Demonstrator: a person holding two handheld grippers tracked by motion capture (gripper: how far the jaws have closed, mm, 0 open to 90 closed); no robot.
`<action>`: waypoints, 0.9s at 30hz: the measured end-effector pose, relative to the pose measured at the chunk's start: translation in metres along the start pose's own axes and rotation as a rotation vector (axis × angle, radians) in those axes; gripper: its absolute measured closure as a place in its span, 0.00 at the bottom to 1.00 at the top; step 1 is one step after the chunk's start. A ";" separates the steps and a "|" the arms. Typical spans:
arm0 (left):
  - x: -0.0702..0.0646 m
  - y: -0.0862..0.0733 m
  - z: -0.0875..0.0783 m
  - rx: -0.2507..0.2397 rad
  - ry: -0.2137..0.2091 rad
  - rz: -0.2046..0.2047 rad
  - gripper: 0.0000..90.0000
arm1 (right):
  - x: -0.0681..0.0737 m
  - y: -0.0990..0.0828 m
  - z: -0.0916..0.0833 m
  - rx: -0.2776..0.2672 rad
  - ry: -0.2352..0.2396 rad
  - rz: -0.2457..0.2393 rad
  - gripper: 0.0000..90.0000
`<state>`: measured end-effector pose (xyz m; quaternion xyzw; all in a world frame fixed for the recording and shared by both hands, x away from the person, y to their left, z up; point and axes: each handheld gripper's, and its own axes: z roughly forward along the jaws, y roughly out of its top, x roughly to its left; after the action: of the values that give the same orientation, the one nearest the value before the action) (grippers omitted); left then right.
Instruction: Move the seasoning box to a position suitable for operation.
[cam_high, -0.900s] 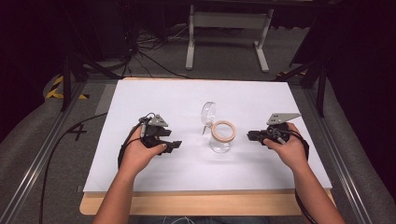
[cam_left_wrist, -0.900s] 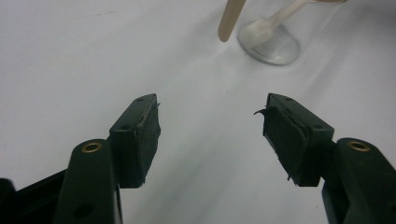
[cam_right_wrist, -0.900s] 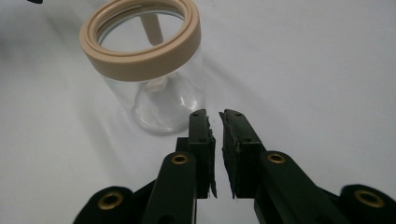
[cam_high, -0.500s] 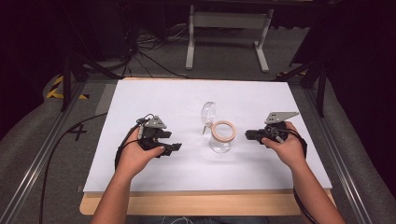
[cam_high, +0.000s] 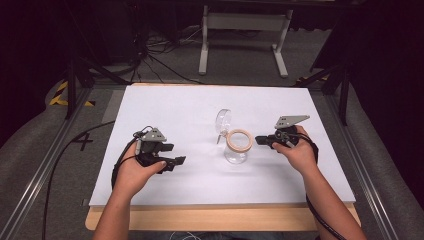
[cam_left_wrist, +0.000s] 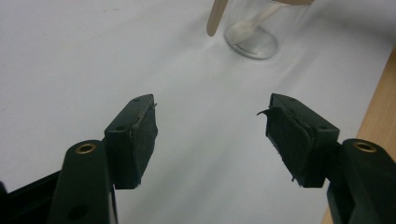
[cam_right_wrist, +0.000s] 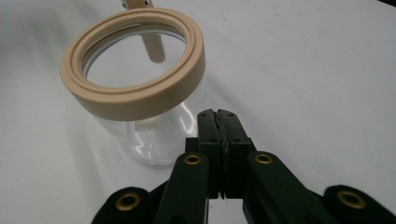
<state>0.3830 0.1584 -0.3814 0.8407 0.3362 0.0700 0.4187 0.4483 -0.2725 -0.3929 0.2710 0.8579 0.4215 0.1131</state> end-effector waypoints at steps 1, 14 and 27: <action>0.000 -0.001 -0.001 -0.001 0.003 -0.008 0.38 | -0.001 0.000 0.002 -0.003 0.001 -0.001 1.00; -0.002 -0.010 -0.004 0.009 0.019 -0.031 0.37 | -0.008 0.000 0.025 0.009 0.023 -0.007 1.00; -0.001 -0.010 -0.001 0.018 0.013 -0.021 0.37 | -0.003 0.000 0.029 0.029 0.026 -0.016 1.00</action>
<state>0.3770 0.1626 -0.3876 0.8404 0.3481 0.0680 0.4098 0.4630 -0.2550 -0.4110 0.2604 0.8675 0.4116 0.1013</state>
